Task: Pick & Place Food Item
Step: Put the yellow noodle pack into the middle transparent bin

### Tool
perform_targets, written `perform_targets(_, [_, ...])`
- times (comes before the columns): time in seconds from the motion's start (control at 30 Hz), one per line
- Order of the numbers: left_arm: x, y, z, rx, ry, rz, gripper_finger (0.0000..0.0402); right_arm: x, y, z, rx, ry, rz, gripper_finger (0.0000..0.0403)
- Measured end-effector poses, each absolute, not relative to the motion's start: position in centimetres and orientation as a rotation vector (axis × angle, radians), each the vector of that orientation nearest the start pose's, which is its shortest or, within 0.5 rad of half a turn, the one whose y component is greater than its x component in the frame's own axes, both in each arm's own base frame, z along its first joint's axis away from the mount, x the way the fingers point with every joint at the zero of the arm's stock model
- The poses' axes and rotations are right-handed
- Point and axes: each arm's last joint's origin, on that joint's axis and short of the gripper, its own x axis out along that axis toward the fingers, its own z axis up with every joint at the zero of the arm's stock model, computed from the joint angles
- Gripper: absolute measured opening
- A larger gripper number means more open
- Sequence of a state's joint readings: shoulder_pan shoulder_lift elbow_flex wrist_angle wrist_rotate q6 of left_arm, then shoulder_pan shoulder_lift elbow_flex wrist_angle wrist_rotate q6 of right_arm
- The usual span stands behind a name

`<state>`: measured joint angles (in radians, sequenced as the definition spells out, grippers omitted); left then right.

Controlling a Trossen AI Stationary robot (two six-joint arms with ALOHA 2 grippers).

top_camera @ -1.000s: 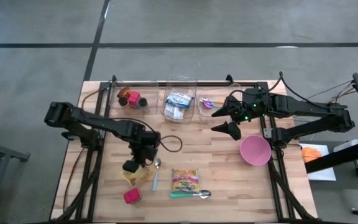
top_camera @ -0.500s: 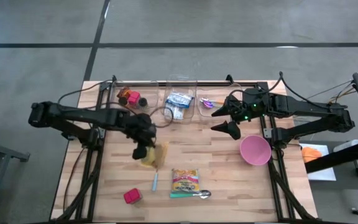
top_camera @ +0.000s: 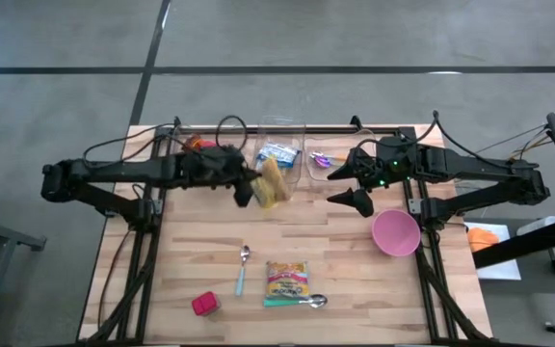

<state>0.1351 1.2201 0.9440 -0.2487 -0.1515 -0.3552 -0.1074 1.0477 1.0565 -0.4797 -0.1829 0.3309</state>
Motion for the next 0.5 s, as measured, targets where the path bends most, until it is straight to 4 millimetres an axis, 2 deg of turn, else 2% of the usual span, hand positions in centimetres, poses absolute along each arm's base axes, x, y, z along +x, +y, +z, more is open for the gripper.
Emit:
perform_targets(0.23, [26.1,7.2,30.8,-0.385,0.258,0.590,0.0000,21.8,-1.8,35.1,0.372,0.475,0.002,0.0352])
perform_targets(0.37, [26.1,8.8,31.6,-0.428,0.137,0.639,0.0000,21.8,-1.8,35.1,0.349,0.474,0.007,0.0352])
perform_targets(0.5, [25.9,10.0,31.7,-0.436,0.122,0.673,0.0000,21.8,-1.8,35.1,0.327,0.468,0.013,0.0352])
